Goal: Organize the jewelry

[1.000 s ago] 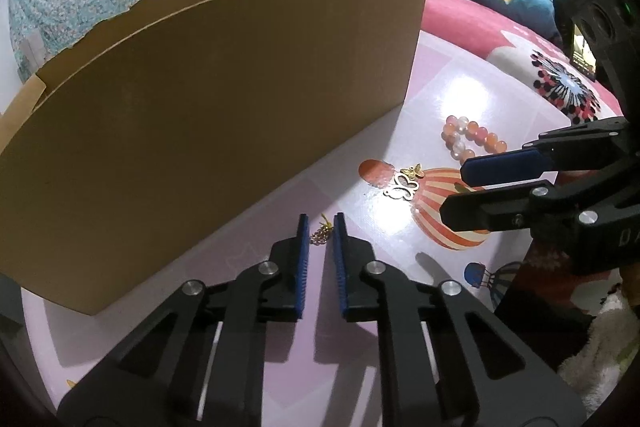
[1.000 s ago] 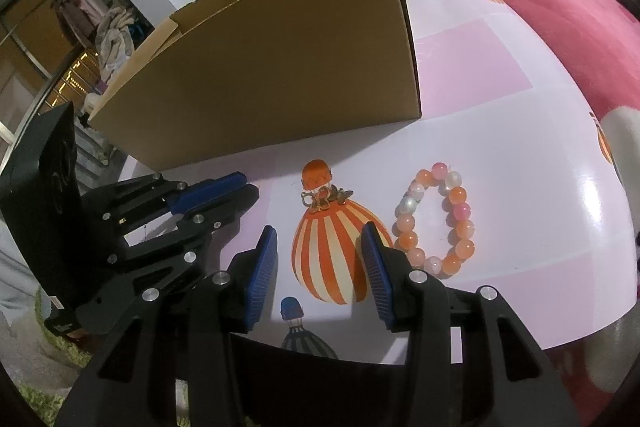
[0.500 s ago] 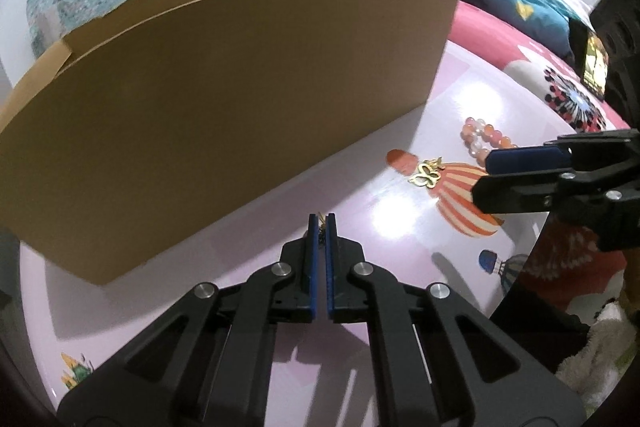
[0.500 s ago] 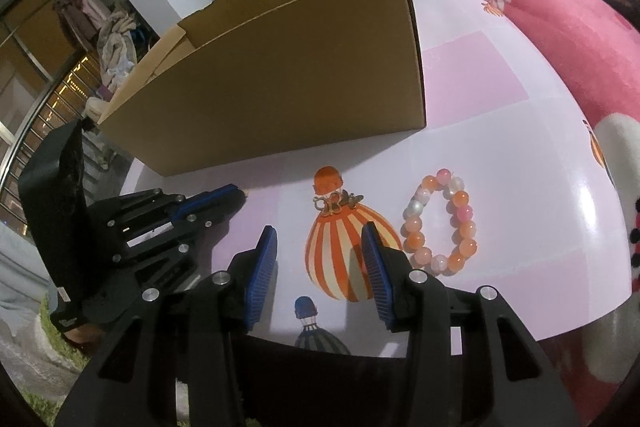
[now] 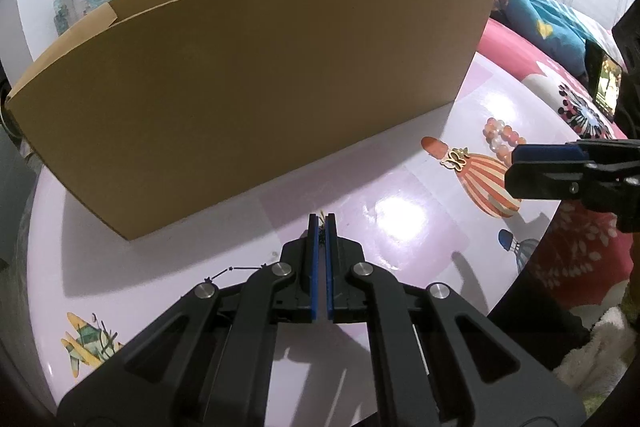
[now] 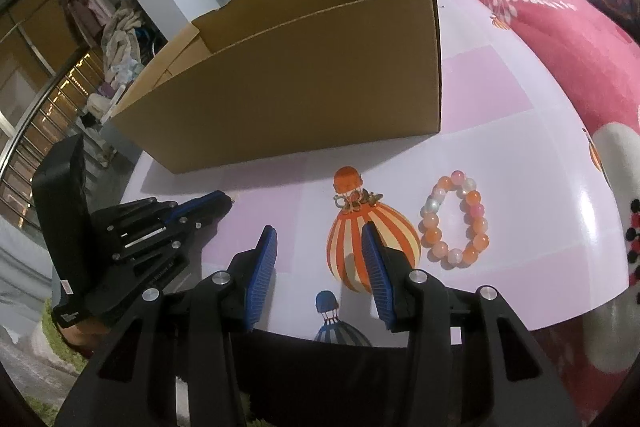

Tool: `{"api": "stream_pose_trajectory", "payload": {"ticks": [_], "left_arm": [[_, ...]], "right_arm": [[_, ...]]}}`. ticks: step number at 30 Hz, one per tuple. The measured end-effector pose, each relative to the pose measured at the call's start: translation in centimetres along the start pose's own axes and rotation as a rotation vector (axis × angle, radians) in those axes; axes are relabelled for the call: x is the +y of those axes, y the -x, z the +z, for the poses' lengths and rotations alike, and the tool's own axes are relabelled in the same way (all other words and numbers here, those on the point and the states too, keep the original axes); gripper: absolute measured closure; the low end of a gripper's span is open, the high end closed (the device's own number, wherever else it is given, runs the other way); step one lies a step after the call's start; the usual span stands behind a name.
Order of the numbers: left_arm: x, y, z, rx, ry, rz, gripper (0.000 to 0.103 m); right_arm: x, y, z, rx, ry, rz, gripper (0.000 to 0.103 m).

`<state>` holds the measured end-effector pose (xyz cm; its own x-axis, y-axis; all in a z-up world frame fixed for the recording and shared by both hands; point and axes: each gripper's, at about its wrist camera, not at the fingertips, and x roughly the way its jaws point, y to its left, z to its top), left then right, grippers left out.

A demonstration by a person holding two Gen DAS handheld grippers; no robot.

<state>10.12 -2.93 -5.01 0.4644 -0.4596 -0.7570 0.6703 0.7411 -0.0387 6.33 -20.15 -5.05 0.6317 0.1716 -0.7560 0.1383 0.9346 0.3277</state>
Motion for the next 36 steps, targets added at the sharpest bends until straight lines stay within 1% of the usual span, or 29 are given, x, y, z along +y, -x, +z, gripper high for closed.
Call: {"api": "stream_pose_trajectory", "payload": {"ticks": [7,15,17,24,30,33,35,36], "left_arm": [[0.4,0.3,-0.4,-0.005,0.028,-0.002,0.101],[0.4,0.4,-0.4,-0.005,0.02,0.003,0.101],[0.3,0.3,-0.3,-0.006,0.02,0.004,0.101],[0.5,0.2,-0.1,-0.003,0.024,-0.004,0.101],[0.5,0.1,-0.1,-0.004,0.012,0.002,0.101],[0.5,0.1,-0.1,-0.003,0.012,0.002,0.101],[0.5,0.1,-0.1,-0.003,0.012,0.001,0.101],[0.5,0.1,-0.1,-0.003,0.012,0.002,0.101]], "right_arm": [[-0.7,0.1,-0.2,-0.007,-0.016,-0.036,0.06],[-0.5,-1.2,0.9,-0.013,0.014,-0.034,0.06],[-0.2,-1.7,1.2,-0.006,0.031,-0.035,0.065],[0.3,-2.8,1.8,-0.003,0.071,-0.06,0.071],[0.5,-4.2,1.9,0.025,0.114,-0.118,0.078],[1.0,-4.4,1.8,0.021,0.146,-0.144,0.081],[1.4,-4.6,1.7,0.024,0.163,-0.149,0.086],[1.5,-4.6,1.6,0.027,0.17,-0.146,0.087]]}}
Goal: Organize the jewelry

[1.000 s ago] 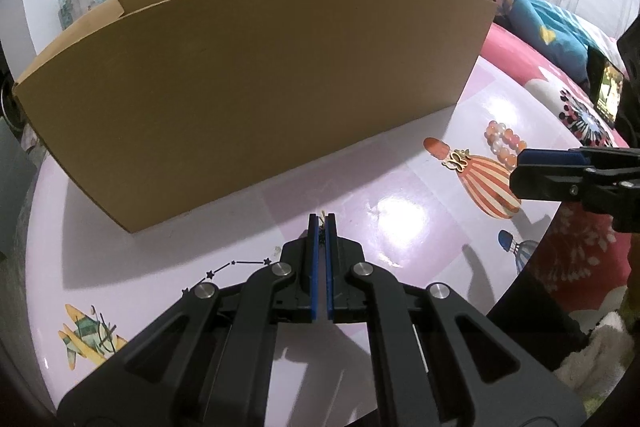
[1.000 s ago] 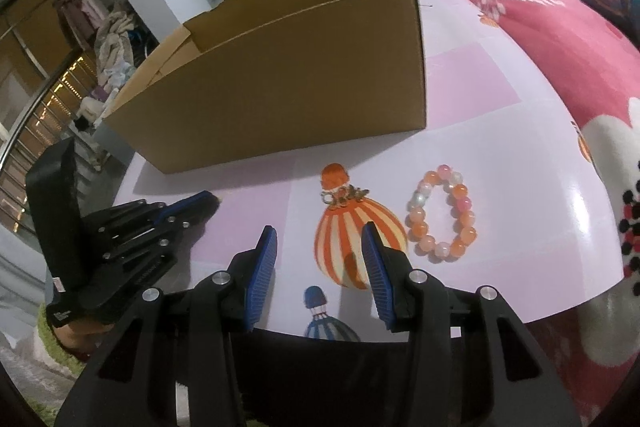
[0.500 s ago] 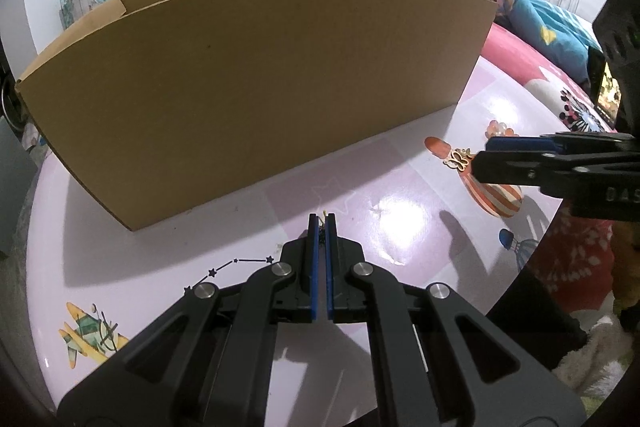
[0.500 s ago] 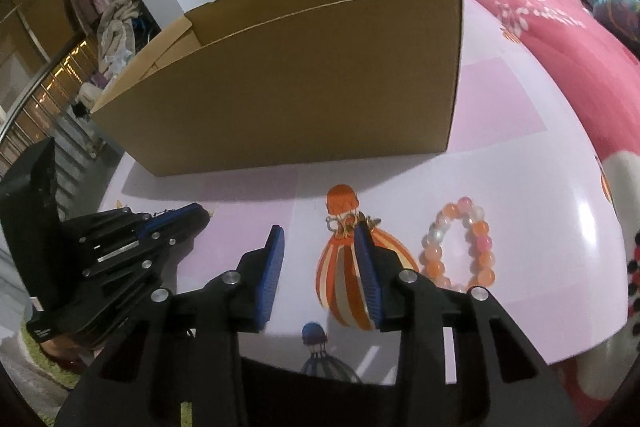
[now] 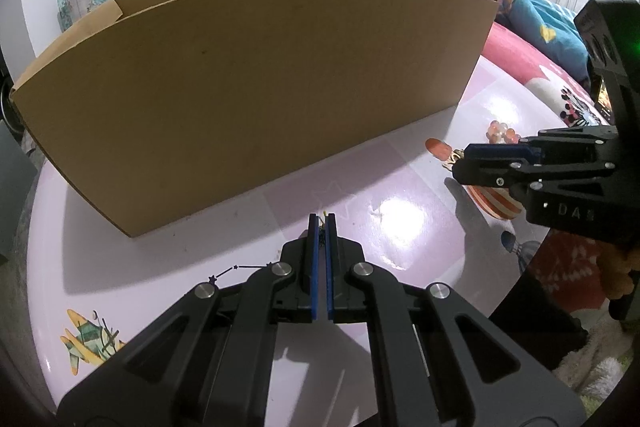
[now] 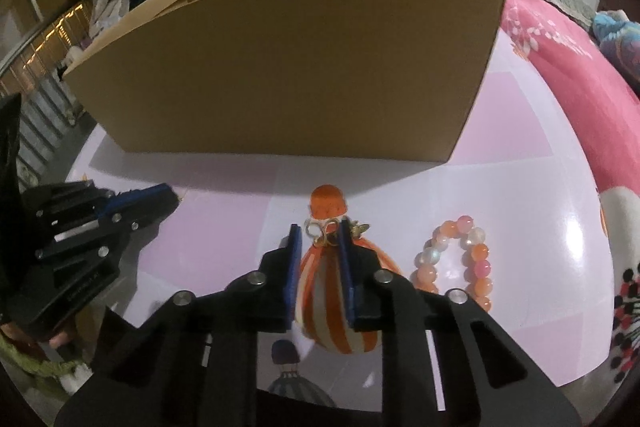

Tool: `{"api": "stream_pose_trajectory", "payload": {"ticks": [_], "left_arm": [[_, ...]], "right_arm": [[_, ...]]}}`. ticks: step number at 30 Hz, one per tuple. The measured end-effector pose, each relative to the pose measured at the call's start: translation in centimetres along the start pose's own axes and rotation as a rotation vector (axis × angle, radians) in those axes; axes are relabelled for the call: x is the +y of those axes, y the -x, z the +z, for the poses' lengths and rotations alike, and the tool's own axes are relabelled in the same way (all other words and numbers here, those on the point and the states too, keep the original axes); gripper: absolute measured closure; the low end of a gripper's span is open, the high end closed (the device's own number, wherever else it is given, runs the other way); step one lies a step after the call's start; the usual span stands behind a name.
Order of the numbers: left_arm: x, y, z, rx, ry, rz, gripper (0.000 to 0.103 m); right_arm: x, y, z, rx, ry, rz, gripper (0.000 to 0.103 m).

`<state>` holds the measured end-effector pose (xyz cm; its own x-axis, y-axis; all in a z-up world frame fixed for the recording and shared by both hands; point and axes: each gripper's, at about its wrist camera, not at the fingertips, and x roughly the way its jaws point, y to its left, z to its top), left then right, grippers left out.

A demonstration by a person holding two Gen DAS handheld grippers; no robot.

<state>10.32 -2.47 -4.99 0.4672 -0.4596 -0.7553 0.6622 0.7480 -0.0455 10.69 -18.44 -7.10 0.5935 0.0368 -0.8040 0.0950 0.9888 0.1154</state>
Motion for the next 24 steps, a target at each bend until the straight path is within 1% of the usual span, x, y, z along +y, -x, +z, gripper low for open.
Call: {"api": "stream_pose_trajectory", "payload": {"ticks": [3,7,10,13,16,20,24], "left_arm": [[0.0,0.0,0.0,0.0,0.0,0.0,0.101],[0.0,0.0,0.0,0.001,0.001,0.0,0.101],[0.0,0.0,0.0,0.0,0.0,-0.001,0.101],[0.0,0.0,0.0,0.0,0.001,0.0,0.101],[0.0,0.0,0.0,0.0,0.001,0.0,0.101],[0.0,0.0,-0.1,-0.001,0.003,-0.003,0.101],[0.2,0.1,-0.2,-0.003,0.011,-0.01,0.101]], "right_arm": [[0.4,0.0,-0.1,0.003,0.015,0.004,0.092],[0.7,0.1,-0.3,0.014,0.021,0.024,0.092],[0.8,0.2,-0.3,0.039,0.014,0.05,0.092],[0.5,0.3,0.1,0.041,-0.014,0.042,0.091],[-0.2,0.1,0.2,0.04,-0.051,0.03,0.084],[-0.1,-0.5,0.7,0.028,-0.05,0.021,0.083],[0.5,-1.0,1.1,0.013,-0.015,0.039,0.083]]}}
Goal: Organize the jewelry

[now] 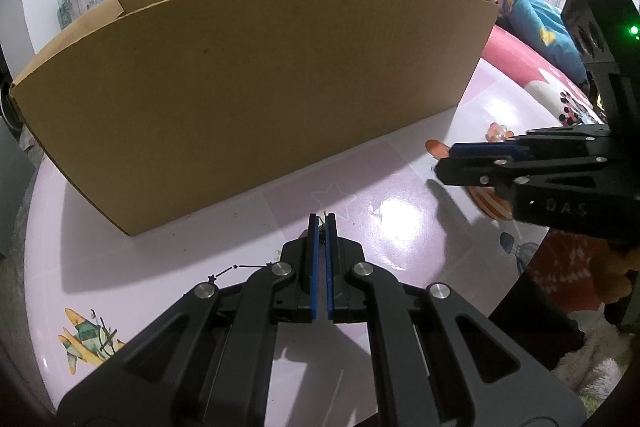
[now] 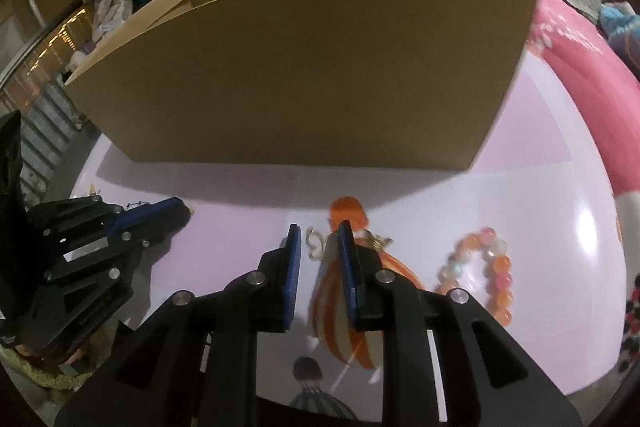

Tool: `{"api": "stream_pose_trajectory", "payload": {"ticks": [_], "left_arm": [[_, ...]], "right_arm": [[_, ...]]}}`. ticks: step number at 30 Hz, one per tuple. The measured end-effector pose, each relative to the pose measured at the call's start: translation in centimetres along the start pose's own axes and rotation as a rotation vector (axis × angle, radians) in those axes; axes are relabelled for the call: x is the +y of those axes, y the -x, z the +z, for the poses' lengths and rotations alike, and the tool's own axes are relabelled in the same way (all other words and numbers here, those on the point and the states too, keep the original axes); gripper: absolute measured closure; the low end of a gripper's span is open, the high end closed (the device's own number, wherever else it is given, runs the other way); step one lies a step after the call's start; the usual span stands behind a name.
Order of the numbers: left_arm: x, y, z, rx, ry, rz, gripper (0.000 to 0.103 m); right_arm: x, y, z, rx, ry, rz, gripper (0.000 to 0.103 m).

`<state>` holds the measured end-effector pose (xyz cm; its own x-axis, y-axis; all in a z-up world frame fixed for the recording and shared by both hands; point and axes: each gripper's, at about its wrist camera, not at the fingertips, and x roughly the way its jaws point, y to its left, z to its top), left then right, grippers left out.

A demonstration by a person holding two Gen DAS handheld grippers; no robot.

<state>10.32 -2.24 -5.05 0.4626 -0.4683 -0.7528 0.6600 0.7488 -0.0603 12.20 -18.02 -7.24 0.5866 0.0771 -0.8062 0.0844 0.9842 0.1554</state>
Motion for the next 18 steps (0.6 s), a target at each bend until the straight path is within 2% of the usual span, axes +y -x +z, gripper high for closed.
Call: {"api": "stream_pose_trajectory", "payload": {"ticks": [9,18], "left_arm": [[0.1,0.0,0.0,0.002,0.001,-0.005,0.101],[-0.1,0.0,0.0,0.004,-0.005,-0.007,0.101]], "right_arm": [[1.1,-0.3,0.2,0.002,0.1,-0.016,0.083],[1.8,-0.4,1.2,0.029,0.2,-0.005,0.079]]}}
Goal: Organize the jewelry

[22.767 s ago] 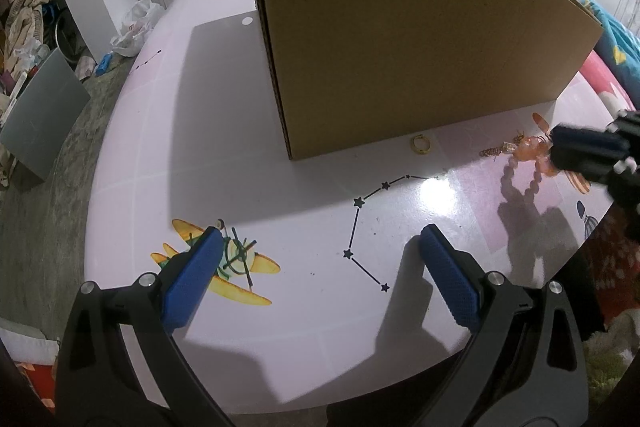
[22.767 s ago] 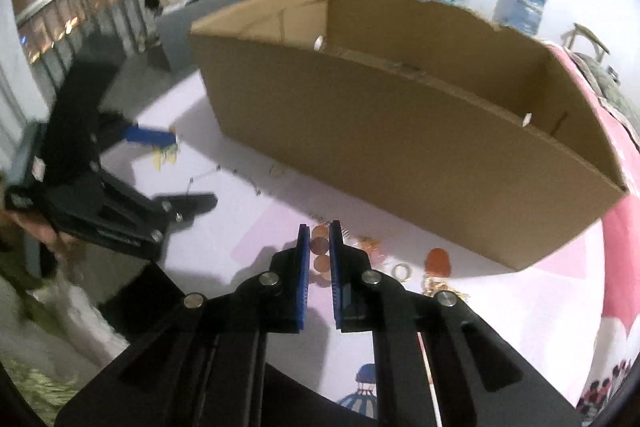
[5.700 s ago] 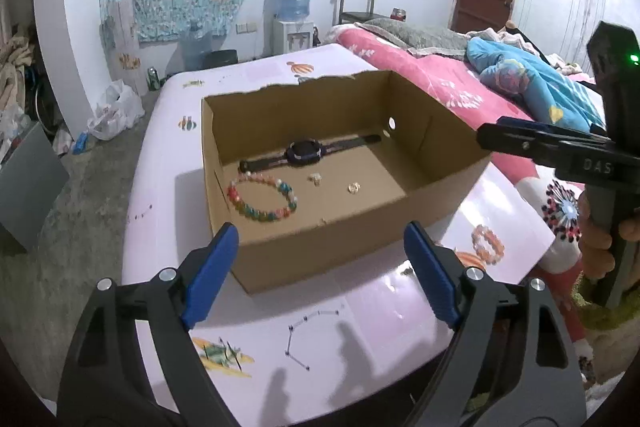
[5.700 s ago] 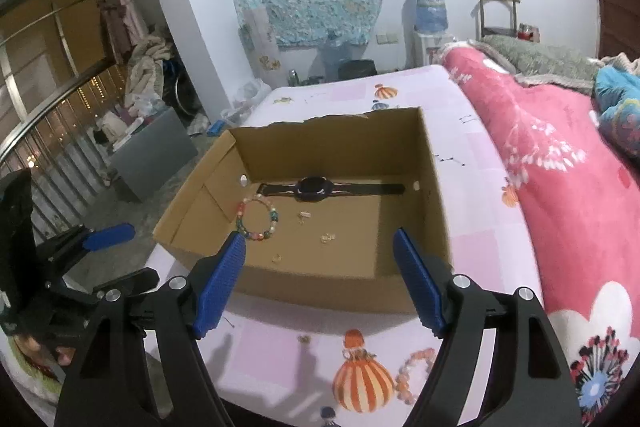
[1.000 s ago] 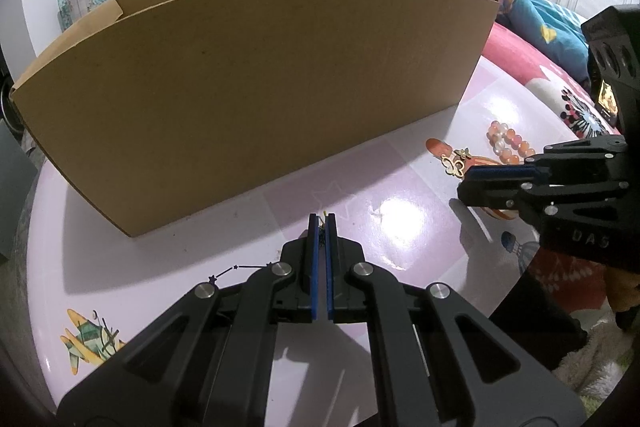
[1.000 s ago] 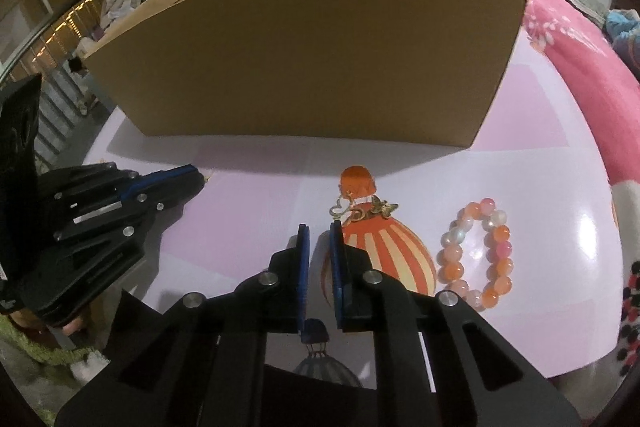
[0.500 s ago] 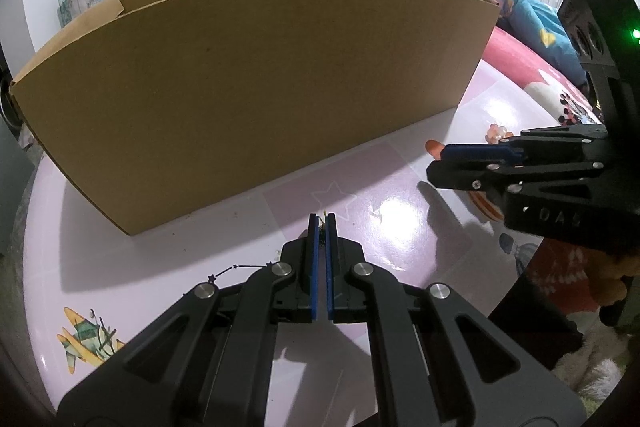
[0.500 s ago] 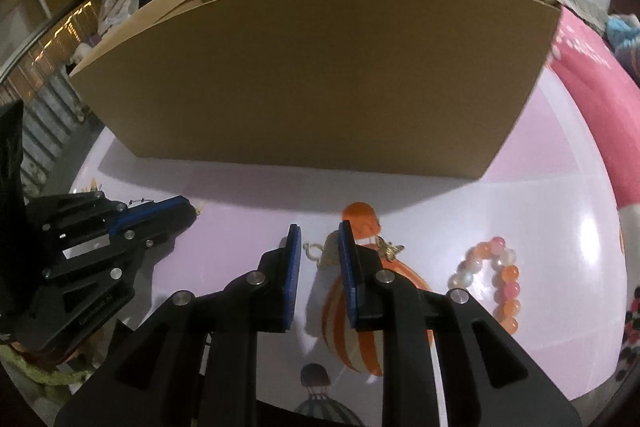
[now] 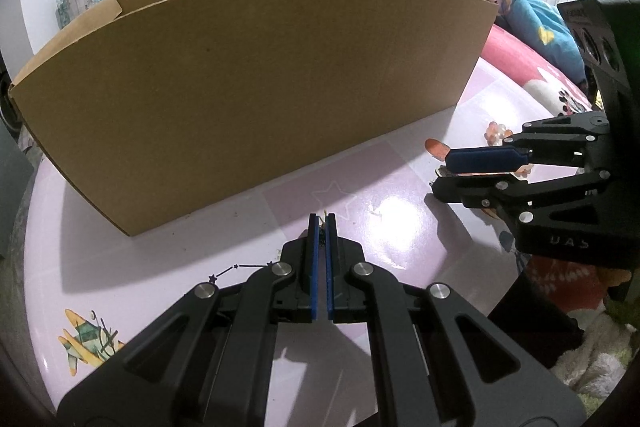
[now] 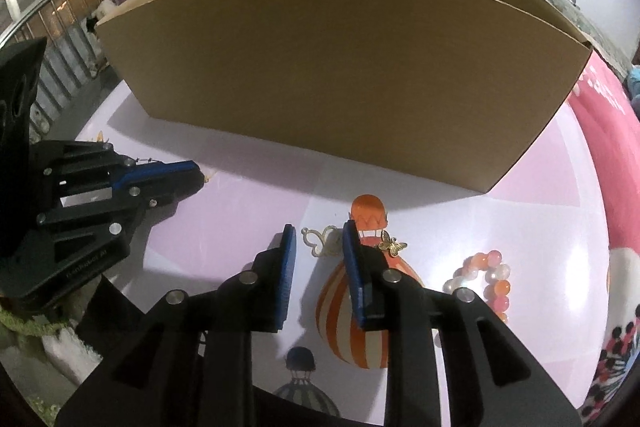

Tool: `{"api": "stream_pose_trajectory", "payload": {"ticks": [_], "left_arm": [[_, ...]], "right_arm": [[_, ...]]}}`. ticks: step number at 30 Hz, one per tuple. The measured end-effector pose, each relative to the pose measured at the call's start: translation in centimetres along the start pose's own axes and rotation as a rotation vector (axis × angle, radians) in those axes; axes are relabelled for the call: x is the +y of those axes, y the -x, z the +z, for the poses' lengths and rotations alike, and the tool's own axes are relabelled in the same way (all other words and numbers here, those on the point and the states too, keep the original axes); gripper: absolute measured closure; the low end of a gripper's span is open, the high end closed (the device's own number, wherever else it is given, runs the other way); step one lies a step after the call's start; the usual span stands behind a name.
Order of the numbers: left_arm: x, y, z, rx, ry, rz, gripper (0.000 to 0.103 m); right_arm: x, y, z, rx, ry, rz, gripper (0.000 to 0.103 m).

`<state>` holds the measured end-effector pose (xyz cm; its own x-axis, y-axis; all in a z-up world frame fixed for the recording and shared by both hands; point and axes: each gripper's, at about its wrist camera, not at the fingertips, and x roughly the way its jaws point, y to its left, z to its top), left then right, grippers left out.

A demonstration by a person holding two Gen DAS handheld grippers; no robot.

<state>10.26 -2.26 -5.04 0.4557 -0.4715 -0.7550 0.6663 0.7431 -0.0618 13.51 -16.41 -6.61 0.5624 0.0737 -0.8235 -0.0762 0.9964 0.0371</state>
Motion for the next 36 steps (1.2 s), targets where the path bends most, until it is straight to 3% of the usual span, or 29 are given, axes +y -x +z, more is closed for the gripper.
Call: {"api": "stream_pose_trajectory", "payload": {"ticks": [10,13,23,25,28,36], "left_arm": [[0.1,0.1,0.0,0.0,-0.004,0.004,0.101],[0.2,0.1,0.0,-0.001,-0.006,0.003,0.101],[0.5,0.2,-0.2,-0.008,-0.009,0.002,0.101],[0.5,0.2,-0.2,-0.009,-0.009,0.003,0.101],[0.5,0.2,-0.2,-0.007,-0.008,0.005,0.101],[0.3,0.3,-0.1,-0.004,-0.016,0.012,0.101]], "right_arm": [[1.0,0.3,-0.5,-0.026,0.001,-0.014,0.088],[0.8,0.3,-0.8,-0.034,-0.013,0.0,0.097],[0.5,1.7,-1.2,-0.059,-0.038,0.028,0.097],[0.7,1.9,-1.1,-0.062,-0.045,0.022,0.093],[0.3,1.6,-1.0,-0.06,-0.045,-0.004,0.073],[0.7,0.3,-0.9,-0.05,-0.039,-0.037,0.073]]}}
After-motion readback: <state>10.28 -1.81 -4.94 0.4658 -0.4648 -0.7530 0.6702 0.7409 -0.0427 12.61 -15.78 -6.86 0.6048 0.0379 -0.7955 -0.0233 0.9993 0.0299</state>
